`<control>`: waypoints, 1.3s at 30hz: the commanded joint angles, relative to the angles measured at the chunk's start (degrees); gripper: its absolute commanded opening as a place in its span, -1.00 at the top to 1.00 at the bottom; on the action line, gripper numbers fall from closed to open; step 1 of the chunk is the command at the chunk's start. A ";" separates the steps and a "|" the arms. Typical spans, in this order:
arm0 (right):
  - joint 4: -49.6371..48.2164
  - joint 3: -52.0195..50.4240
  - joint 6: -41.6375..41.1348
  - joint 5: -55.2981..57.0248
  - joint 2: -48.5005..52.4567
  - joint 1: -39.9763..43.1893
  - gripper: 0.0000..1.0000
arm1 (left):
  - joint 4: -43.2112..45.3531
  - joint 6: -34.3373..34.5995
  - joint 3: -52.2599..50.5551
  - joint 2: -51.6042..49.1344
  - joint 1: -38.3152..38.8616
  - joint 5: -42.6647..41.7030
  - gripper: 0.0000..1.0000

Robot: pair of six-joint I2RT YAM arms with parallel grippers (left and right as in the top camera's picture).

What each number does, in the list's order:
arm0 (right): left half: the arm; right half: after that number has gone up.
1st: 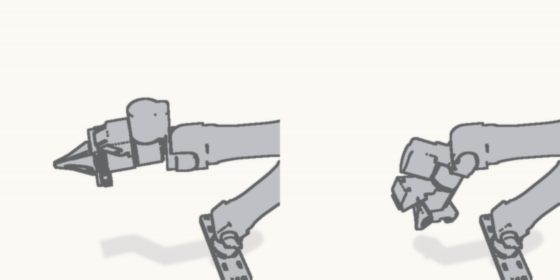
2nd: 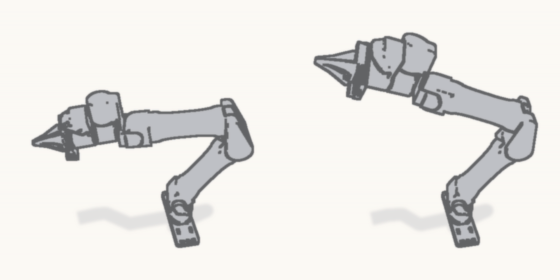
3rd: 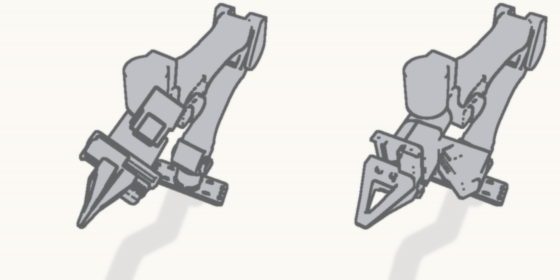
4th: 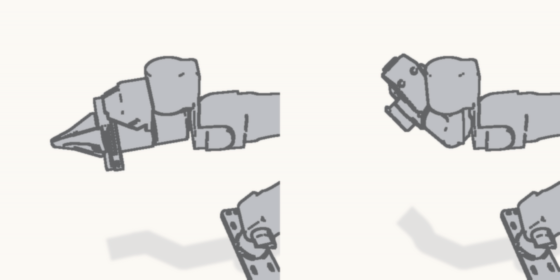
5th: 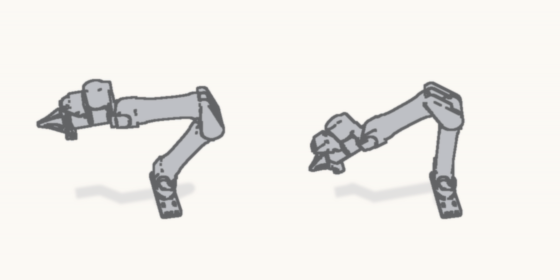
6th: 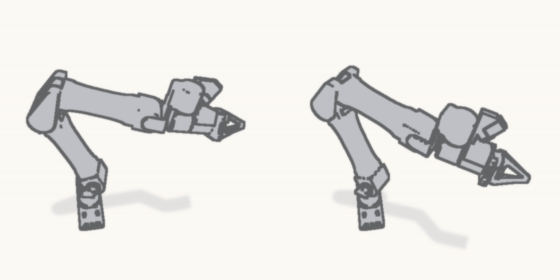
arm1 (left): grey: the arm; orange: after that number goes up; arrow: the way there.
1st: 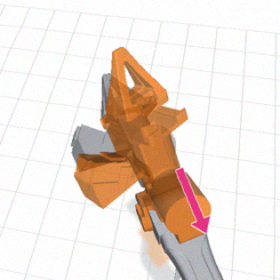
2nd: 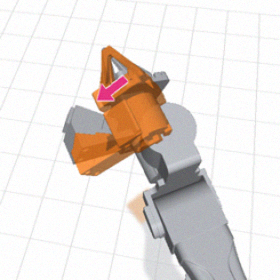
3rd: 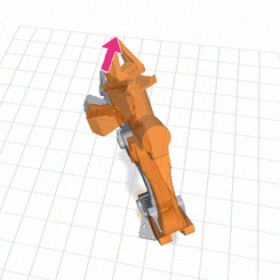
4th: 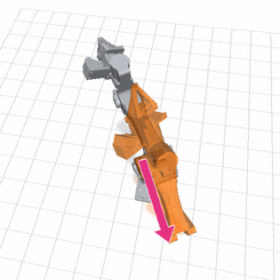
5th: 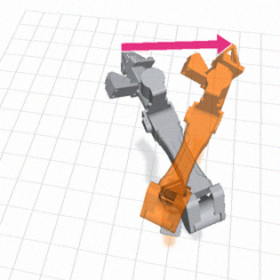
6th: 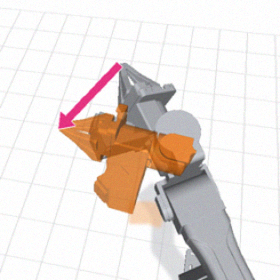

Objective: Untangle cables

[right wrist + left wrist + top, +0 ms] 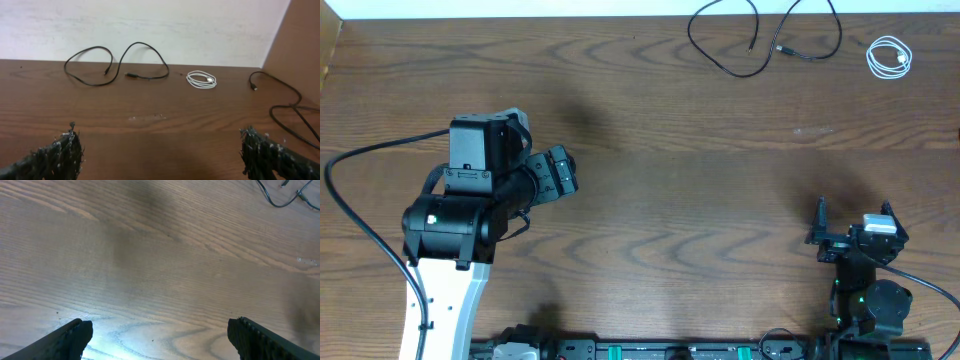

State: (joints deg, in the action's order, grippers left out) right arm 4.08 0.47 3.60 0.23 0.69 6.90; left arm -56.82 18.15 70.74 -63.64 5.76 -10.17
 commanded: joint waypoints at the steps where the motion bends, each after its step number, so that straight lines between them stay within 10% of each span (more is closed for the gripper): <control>1: 0.22 -0.15 0.76 0.09 -0.39 -0.02 -0.98 | -0.15 -0.46 0.59 -0.02 -0.22 0.35 -0.84; 25: 0.22 -0.15 0.76 0.09 -0.37 -0.02 -0.99 | -0.11 -3.08 -4.00 13.86 0.09 7.69 -0.84; 39: 0.22 -0.15 0.76 0.09 -0.37 -0.02 -0.98 | 20.48 -3.10 -36.59 47.39 -1.97 9.38 -0.84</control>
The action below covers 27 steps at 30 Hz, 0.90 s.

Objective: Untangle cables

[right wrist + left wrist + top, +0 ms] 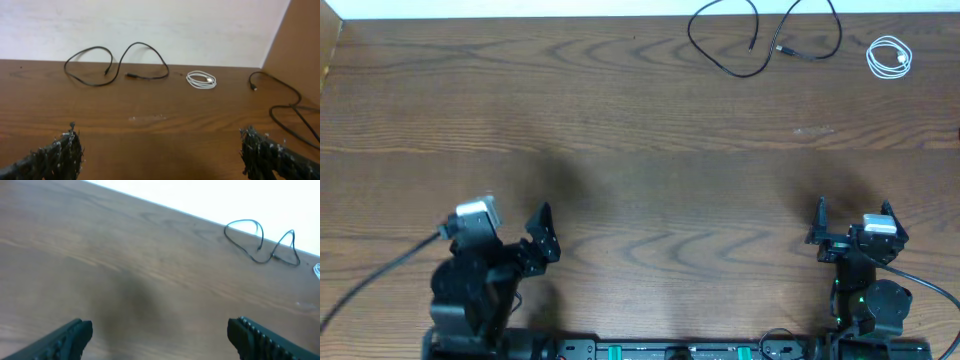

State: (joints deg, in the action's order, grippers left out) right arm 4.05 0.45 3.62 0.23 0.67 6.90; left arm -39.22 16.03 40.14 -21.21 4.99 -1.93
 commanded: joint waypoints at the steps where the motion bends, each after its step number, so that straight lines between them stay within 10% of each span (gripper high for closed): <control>1: 0.24 -0.13 0.74 0.09 -0.35 -0.02 -0.98 | 4.33 -0.98 -8.28 6.69 -1.46 1.16 -0.84; 27: 0.24 -0.13 0.74 0.09 -0.35 -0.02 -0.99 | 35.12 -9.55 -39.93 21.14 -1.29 1.57 -0.84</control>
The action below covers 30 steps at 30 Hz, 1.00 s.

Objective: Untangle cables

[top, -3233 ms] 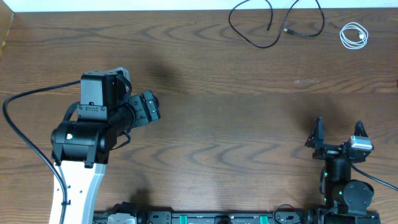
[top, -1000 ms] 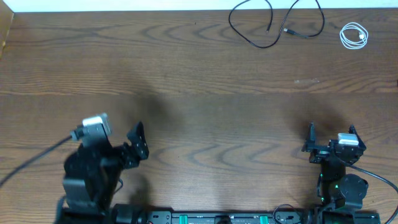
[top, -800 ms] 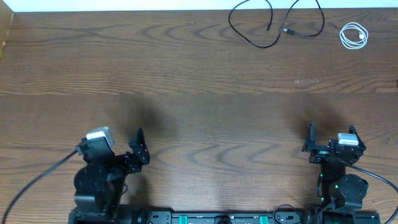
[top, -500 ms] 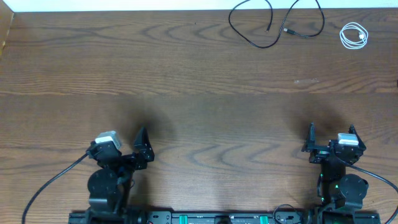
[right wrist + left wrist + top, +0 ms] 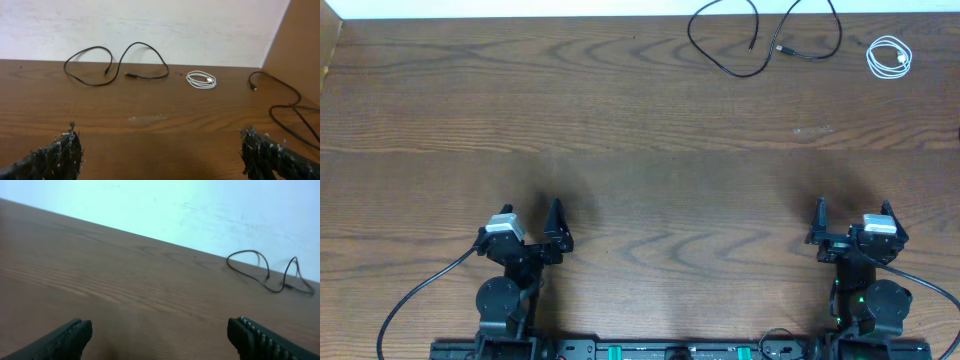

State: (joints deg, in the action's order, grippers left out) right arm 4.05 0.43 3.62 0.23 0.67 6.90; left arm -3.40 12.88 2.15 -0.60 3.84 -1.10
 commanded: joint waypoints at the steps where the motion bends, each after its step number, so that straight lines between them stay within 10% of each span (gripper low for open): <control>1: 0.24 -0.11 0.74 0.09 -0.35 -0.02 -0.99 | -0.70 -7.39 -1.95 0.52 -0.13 0.74 -0.84; 30: 0.24 -0.11 0.74 0.09 -0.35 -0.02 -0.99 | -0.63 -12.66 -1.95 0.50 2.45 0.33 -0.84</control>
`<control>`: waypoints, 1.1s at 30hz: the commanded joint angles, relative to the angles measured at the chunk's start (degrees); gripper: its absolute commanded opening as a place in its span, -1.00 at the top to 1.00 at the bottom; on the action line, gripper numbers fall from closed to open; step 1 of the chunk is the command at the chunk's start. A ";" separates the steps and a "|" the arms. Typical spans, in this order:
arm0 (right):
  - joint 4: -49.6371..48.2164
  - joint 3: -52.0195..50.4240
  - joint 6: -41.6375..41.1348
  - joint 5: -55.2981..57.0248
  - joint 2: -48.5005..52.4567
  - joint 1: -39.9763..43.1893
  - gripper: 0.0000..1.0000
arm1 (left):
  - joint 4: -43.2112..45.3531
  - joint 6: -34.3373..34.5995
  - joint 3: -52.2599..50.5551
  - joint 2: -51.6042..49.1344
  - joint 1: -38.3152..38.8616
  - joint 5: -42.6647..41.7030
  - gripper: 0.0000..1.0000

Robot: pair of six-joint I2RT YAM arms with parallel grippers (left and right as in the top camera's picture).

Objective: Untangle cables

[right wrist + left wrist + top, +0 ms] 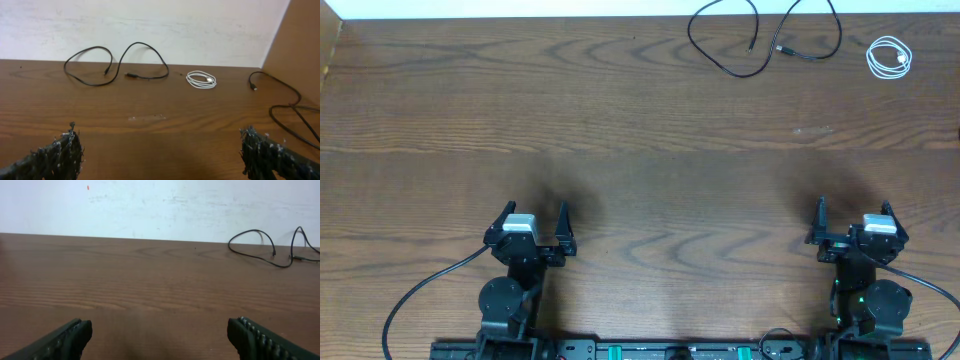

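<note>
A thin black cable [760, 45] lies in loose loops at the far edge of the wooden table, also in the right wrist view as the black cable [115, 65] and the left wrist view as the black cable [270, 250]. A small coiled white cable [888, 56] lies to its right, seen too as the white coil [201, 79]. My left gripper [532, 225] rests at the near left, open and empty. My right gripper [852, 222] rests at the near right, open and empty.
Another black cable [285, 107] runs along the table's right side beside a brown side panel [300, 50]. A white wall [140, 25] stands behind the far edge. Both arm bases sit on a rail [670, 350] at the near edge.
My left arm has settled a little, its gripper now pointing squarely at the far wall instead of skewed. The right arm and both cables have not moved.
My left arm was stretched out over the left-middle of the table, gripper open and empty. Then it was folded back near the front edge, then at its base, and now sits level there. The right arm stayed parked throughout; the cables lay unchanged.
</note>
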State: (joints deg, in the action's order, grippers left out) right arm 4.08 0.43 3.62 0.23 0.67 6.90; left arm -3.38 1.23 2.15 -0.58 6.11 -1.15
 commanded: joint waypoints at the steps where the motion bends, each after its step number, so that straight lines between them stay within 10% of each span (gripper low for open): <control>1: 0.22 -0.11 0.74 0.09 -0.35 -0.02 -0.99 | -0.63 -1.01 -1.92 0.44 0.20 0.37 -0.84; 23: 0.22 -0.11 0.74 0.11 -0.39 -0.28 -0.98 | -0.66 -1.03 -1.92 0.35 0.20 0.37 -0.84; 33: 0.20 -0.11 1.03 0.94 -0.42 -13.33 -0.98 | -0.63 -1.01 -1.92 0.35 0.20 0.37 -0.84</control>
State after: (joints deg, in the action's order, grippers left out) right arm 4.05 0.43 3.79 0.30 0.67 -3.73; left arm -3.38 1.21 2.15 -0.60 6.11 -1.15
